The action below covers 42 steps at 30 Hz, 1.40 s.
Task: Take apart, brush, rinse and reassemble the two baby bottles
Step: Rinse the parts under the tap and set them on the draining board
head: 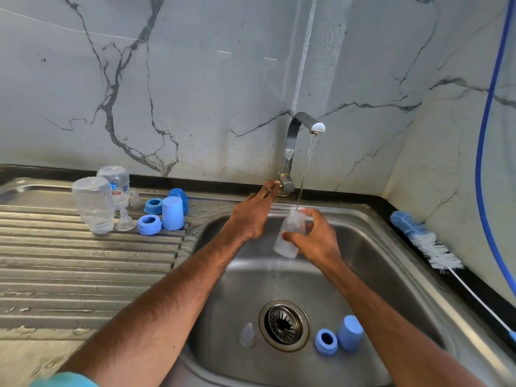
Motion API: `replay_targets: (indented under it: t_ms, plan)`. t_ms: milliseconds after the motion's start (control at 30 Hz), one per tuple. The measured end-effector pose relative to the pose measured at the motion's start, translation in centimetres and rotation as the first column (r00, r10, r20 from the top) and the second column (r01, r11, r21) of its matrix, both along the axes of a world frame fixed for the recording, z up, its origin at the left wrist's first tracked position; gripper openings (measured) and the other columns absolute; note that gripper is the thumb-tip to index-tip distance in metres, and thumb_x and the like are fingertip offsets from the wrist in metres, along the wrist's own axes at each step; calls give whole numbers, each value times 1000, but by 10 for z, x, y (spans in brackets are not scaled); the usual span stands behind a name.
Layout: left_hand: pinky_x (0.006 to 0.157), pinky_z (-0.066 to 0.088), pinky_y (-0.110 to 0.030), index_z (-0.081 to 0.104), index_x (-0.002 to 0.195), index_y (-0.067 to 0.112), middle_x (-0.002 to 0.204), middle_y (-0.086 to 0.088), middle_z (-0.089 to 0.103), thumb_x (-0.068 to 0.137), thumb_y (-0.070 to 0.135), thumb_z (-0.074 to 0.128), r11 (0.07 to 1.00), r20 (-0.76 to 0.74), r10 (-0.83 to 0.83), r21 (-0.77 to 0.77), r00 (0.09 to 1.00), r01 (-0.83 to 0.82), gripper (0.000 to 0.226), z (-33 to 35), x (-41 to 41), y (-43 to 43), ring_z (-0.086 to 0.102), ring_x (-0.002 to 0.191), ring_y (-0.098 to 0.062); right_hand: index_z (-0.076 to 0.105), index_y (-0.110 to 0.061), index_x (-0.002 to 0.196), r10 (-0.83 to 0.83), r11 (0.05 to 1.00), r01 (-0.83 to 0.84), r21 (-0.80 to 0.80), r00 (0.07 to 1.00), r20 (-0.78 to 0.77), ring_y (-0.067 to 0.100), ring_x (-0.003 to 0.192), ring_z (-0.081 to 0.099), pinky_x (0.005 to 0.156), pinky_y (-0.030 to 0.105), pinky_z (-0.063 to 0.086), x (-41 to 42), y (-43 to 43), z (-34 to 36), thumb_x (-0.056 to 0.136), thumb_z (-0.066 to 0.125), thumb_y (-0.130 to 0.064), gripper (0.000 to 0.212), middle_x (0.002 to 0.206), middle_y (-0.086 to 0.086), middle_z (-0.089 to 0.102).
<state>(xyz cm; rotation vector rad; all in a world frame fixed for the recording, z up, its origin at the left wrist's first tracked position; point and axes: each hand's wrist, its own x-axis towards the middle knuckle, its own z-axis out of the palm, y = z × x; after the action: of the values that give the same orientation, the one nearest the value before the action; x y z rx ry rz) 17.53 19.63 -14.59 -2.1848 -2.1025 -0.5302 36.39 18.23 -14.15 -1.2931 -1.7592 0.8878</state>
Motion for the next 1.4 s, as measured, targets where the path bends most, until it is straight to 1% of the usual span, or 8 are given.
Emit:
replay_targets:
  t_ms: [133, 300, 467, 600, 900, 1133, 1300, 1400]
  plan:
    - [121, 30, -59, -11, 163, 28, 170, 8, -19, 85, -2, 71, 998, 19, -31, -48, 999, 32, 117, 7, 1, 1, 18, 155, -37, 61, 0, 120, -61, 674, -281, -683, 901, -430, 39, 81, 77, 59, 39, 65, 5, 2, 0, 87, 74, -20, 41, 113, 29, 68]
    - [107, 48, -54, 57, 139, 10, 141, -11, 60, 102, 19, 55, 970, 206, -19, 242, 978, -32, 38, 35, 14, -8, 58, 125, -26, 51, 10, 133, -278, 319, -544, -776, 729, -625, 32, 79, 67, 56, 37, 65, 13, 11, 6, 90, 70, -40, 69, 102, 28, 57]
    - [99, 53, -46, 72, 119, 13, 118, -9, 74, 104, 58, 43, 939, 887, -159, 0, 434, 344, 56, 59, 36, -15, 69, 110, -27, 56, 13, 123, -354, 455, -492, -742, 665, -657, 36, 69, 72, 57, 38, 64, 13, 15, 12, 93, 70, -51, 72, 94, 31, 65]
    - [79, 58, -38, 62, 127, 35, 132, -1, 64, 85, 45, 80, 878, 852, -169, -99, 495, 469, 48, 35, 48, -12, 65, 115, -22, 62, 9, 126, -277, 589, -431, -684, 687, -672, 33, 70, 77, 52, 34, 63, 9, 14, 12, 93, 71, -49, 67, 100, 30, 73]
    - [61, 50, -22, 69, 117, 10, 102, -4, 73, 97, 47, 65, 979, 978, 117, -85, 171, -184, 42, 13, 68, 1, 69, 88, -16, 67, 1, 111, 45, 827, -303, -474, 875, -482, 25, 74, 67, 59, 31, 59, 0, -4, 16, 103, 63, -32, 34, 97, 19, 67]
    - [56, 59, -27, 70, 114, 4, 100, -9, 79, 79, 33, 87, 992, 935, 110, -81, -336, 101, 48, 33, 78, -11, 77, 79, -20, 65, -2, 85, -57, 577, -602, -552, 644, -763, 6, 40, 36, 29, 15, 24, 13, -3, 25, 107, 33, -51, 62, 60, -2, 41]
    - [61, 62, -43, 60, 84, 21, 83, -4, 69, 86, 47, 78, 972, 988, 45, -10, 146, -235, 31, 22, 94, -4, 66, 72, -18, 69, 5, 103, -57, 747, -401, -530, 756, -653, 20, 60, 63, 51, 28, 55, 5, -7, 18, 109, 40, -45, 58, 72, 16, 68]
    - [89, 60, -42, 63, 103, 21, 103, -3, 70, 89, 56, 71, 971, 985, 52, -11, 167, -238, 38, 18, 93, -2, 67, 96, -20, 67, 4, 112, -53, 785, -368, -498, 762, -646, 17, 60, 58, 51, 28, 51, 2, -8, 15, 109, 43, -42, 52, 74, 13, 65]
